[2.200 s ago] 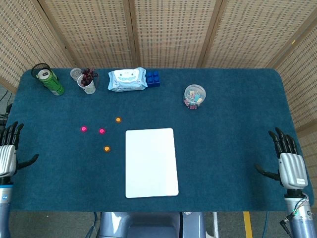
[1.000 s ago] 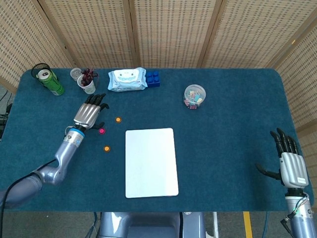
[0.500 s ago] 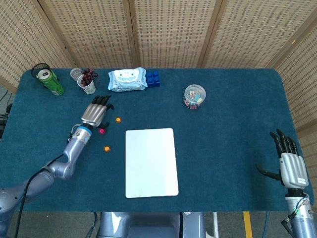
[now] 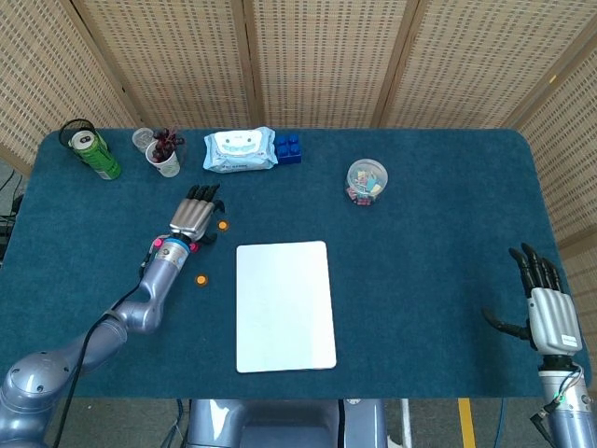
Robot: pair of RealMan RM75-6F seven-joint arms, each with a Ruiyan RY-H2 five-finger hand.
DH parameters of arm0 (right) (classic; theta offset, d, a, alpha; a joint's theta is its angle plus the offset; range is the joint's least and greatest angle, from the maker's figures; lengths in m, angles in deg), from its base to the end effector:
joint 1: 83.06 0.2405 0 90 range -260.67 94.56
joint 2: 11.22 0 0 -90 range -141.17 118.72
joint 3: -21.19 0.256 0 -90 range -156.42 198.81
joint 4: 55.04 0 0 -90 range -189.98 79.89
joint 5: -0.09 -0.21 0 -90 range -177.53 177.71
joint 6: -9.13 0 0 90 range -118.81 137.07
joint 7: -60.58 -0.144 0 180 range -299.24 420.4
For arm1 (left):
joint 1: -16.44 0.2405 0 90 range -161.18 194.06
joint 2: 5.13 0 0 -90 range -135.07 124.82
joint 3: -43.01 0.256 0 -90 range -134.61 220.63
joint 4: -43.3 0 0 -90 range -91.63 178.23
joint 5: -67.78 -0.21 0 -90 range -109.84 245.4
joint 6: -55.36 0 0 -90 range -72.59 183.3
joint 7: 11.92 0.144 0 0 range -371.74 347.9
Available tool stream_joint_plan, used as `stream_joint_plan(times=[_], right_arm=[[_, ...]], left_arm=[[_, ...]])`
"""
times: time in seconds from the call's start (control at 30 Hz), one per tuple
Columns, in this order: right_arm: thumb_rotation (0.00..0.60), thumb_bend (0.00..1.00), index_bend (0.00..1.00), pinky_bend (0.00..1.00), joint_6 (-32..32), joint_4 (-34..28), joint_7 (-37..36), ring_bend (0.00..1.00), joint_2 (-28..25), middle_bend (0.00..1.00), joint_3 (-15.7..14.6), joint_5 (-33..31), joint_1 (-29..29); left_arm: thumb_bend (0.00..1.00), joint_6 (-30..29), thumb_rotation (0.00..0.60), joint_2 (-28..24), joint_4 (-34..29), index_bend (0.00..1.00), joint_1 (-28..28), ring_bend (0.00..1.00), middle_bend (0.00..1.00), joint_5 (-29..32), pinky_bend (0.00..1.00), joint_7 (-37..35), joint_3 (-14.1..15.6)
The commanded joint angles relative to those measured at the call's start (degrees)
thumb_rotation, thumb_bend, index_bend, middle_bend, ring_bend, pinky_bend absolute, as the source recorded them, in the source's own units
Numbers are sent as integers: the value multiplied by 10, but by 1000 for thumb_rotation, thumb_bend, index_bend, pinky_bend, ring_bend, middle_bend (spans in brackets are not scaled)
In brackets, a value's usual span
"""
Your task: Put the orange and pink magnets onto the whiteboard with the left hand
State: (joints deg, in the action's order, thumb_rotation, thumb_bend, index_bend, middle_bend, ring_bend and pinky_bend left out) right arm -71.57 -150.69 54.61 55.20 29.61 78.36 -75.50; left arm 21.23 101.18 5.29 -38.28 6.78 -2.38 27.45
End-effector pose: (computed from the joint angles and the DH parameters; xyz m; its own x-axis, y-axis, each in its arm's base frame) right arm -0.2993 -0.2133 0.1509 0.1756 0.0297 0.9840 -0.9831 0.0585 0.1737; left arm -0.1821 0.4550 -0.0517 0.5442 0.3057 0.7813 0.8387 -0.2216 -0.4974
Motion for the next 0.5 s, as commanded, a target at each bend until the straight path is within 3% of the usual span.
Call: stream_joint_plan(times=[0.03,0.37,0.5], right_arm=[[600,246,0,0,0,0,-1,0,0,0,0,-1,0],[600,248,0,0,2,-3,-4,0,-2,0,0,-3,0],[600,248,0,0,3,-3,-7,0,-2,0,1,-3,0]], left_arm=[[315,9,600,13,14,334,-6,0,0,7,0,1,-3],[318,26,600,43,54,358,-21,0,0,17,0,4,-8],[342,32,600,54,70,503,-25,0,0,22,0,8,-10]])
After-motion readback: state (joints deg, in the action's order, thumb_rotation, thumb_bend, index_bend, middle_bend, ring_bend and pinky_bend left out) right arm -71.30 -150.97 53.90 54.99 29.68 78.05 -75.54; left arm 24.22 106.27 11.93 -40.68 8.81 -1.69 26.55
